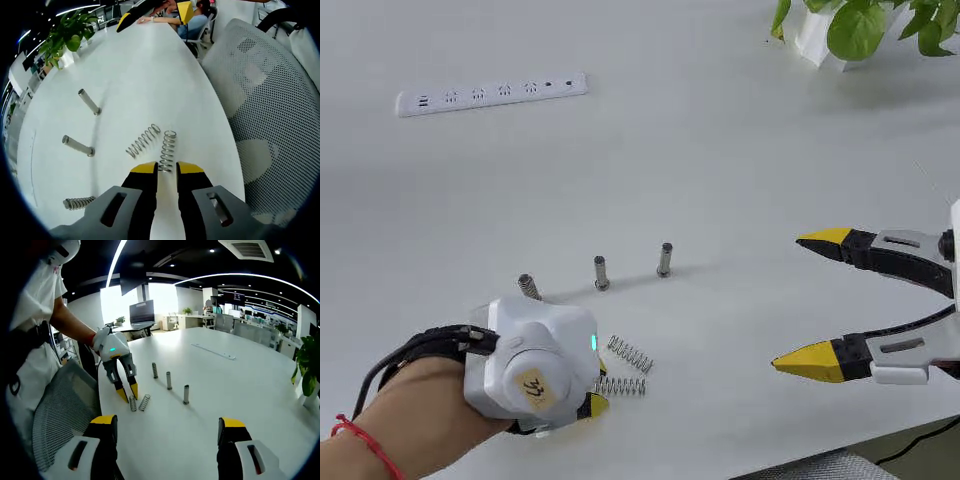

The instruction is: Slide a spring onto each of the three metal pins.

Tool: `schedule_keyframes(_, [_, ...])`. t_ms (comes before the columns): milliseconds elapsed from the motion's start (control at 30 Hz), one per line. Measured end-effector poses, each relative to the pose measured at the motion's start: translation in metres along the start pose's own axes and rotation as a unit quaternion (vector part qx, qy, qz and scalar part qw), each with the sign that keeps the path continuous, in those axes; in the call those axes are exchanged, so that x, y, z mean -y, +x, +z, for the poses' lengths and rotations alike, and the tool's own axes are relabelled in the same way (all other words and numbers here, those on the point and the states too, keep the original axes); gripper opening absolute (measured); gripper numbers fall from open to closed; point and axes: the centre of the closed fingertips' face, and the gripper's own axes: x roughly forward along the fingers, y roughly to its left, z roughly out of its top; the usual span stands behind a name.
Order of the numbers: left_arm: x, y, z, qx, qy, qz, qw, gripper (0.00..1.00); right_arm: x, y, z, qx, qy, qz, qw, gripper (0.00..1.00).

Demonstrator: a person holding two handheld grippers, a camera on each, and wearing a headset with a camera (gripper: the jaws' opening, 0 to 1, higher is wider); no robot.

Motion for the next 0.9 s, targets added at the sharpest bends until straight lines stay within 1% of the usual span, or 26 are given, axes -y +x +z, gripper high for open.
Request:
schedule_keyframes(100, [0.0008, 0.0000, -0.0001, -0.007, 0.007, -0.005, 0.9999, 0.10, -0.0002, -0.0003, 0.0000, 0.001, 0.001, -0.001, 1.0000, 0.81])
schedule_keyframes(233, [-0.0011, 0.0005, -0.0007, -0.012, 0.003, -0.004, 0.9999, 0.08, -0.0009, -0.0006, -0.0010, 0.000, 0.003, -0.001, 1.0000, 0.81])
schedule_keyframes(467, [-0.0008, 0.0007, 0.0003, -0.019, 0.002, -0.005, 0.9998, 0.07, -0.0014, -0.0011, -0.0003, 0.001, 0.003, -0.002, 1.0000, 0.81])
schedule_keyframes(567, [-0.0006, 0.0007, 0.0003, -0.023, 0.011, -0.006, 0.9997, 0.07, -0.0015, -0.0011, -0.0004, 0.000, 0.002, -0.001, 1.0000, 0.80])
schedule_keyframes(733, [0.0002, 0.0003, 0.0002, -0.019, 0.003, -0.007, 0.9998, 0.07, -0.0015, -0.0015, -0.0003, 0.000, 0.003, -0.002, 1.0000, 0.79])
schedule_keyframes(767, [0.0009, 0.0002, 0.0006, -0.014, 0.003, -0.008, 0.9999, 0.07, -0.0022, -0.0014, -0.0006, 0.000, 0.002, -0.001, 1.0000, 0.79])
schedule_keyframes(833, [0.0023, 0.0003, 0.0010, -0.008, -0.009, -0.010, 0.9999, 0.07, -0.0032, -0.0011, -0.0009, -0.001, 0.003, 0.000, 1.0000, 0.79])
schedule_keyframes(900, [0.0030, 0.0002, 0.0013, -0.001, -0.014, -0.010, 0.9999, 0.07, -0.0044, -0.0007, -0.0016, -0.002, 0.004, 0.001, 1.0000, 0.80])
